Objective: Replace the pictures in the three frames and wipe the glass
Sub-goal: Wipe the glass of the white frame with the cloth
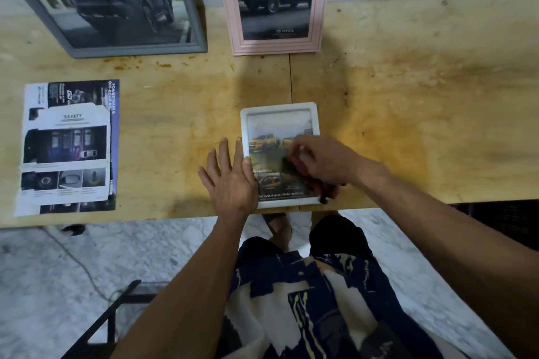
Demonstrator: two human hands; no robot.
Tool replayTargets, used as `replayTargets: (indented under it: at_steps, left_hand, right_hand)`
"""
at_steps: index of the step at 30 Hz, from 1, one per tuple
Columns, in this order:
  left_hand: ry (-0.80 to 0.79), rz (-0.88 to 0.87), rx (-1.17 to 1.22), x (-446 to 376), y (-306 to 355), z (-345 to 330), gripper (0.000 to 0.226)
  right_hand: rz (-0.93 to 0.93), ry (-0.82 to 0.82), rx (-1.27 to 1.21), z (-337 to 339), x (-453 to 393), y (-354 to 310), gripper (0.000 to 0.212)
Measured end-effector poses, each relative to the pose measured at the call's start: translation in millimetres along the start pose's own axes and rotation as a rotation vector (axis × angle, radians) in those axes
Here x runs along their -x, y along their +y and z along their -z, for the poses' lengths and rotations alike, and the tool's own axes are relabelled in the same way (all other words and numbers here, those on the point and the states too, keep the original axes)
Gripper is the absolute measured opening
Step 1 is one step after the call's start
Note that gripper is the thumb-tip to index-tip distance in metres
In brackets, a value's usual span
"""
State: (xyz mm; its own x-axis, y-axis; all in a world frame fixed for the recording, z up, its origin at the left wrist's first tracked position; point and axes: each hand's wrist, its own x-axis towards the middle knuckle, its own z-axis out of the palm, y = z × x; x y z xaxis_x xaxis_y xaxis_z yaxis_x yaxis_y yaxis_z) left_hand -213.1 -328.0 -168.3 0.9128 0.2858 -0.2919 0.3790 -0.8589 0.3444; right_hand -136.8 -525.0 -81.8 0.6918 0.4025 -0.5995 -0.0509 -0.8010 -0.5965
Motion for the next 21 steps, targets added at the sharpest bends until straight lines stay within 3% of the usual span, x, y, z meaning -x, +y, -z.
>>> replayTargets:
  at_steps: [2, 5, 7, 9, 12, 14, 17, 21]
  left_hand:
    - [-0.002, 0.000, -0.002, -0.3, -0.4, 0.1, 0.050]
    - [0.002, -0.009, -0.007, 0.4, -1.0, 0.0, 0.050]
    - [0.006, -0.012, -0.008, 0.1, -1.2, 0.1, 0.050]
    - [0.005, -0.011, -0.015, -1.0, -1.7, -0.4, 0.050]
    - [0.013, -0.005, -0.027, -1.8, -2.5, -2.1, 0.050]
    - [0.022, -0.009, -0.030, -2.4, -2.7, -3.1, 0.049]
    - [0.027, -0.015, -0.032, -2.7, -3.0, -4.8, 0.049]
    - [0.066, -0.018, -0.057, -2.8, -4.1, -7.5, 0.048]
  right_hand:
    - [-0.021, 0.295, -0.230, 5.8, -12.2, 6.1, 0.017]
    - [-0.087, 0.614, -0.216, -1.7, -33.9, 21.2, 0.018]
    - [-0.104, 0.728, -0.077, -12.5, -39.6, 24.6, 0.022]
    - [-0.041, 0.828, 0.239, -24.8, -34.9, 21.5, 0.028]
    - [0.141, 0.772, 0.552, -45.7, -26.0, 23.8, 0.040]
    - [0.167, 0.696, 0.632, -56.5, -27.9, 36.6, 0.041]
    - [0.068, 0.640, 0.627, -58.2, -39.8, 41.2, 0.050]
    - [0.037, 0.607, 0.439, -57.1, -55.3, 17.1, 0.067]
